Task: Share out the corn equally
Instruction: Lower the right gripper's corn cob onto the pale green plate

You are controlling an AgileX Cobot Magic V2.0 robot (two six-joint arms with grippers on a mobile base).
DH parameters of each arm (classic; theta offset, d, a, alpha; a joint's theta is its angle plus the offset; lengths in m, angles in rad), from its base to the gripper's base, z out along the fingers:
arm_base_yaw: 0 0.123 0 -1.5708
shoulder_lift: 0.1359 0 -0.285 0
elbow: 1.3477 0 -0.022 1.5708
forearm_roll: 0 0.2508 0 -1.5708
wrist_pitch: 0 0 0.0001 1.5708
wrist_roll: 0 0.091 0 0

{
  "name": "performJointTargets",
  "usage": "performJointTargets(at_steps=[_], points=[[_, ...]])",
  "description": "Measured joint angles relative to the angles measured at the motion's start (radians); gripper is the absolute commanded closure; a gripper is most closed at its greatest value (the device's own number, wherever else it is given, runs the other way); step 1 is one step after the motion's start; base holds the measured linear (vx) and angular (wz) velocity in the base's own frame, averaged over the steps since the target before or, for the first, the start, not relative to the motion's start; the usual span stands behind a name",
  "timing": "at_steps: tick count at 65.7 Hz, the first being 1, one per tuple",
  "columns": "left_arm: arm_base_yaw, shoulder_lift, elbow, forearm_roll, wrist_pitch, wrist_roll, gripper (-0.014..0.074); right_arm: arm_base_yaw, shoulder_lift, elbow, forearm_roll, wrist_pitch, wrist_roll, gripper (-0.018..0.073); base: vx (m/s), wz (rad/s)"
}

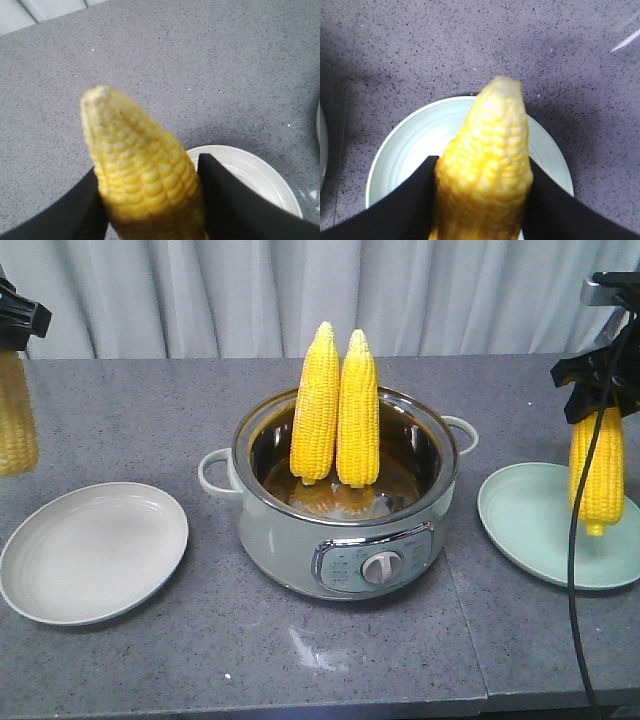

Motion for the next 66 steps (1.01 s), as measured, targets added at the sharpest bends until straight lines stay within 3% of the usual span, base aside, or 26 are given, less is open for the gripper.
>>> performJointTargets(at_steps=[20,66], points=[[0.0,0.0,0.0,0.0,0.001,0.0,0.0468,0.0,-0.023,0.129,-0.024,-0.001,0.016,0.0307,0.0,0.0],[0.0,0.0,0.0,0.0,0.001,0.0,0.0468,0.0,-0.038,0.137,-0.026,-0.005,0.016,0.0307,0.0,0.0]])
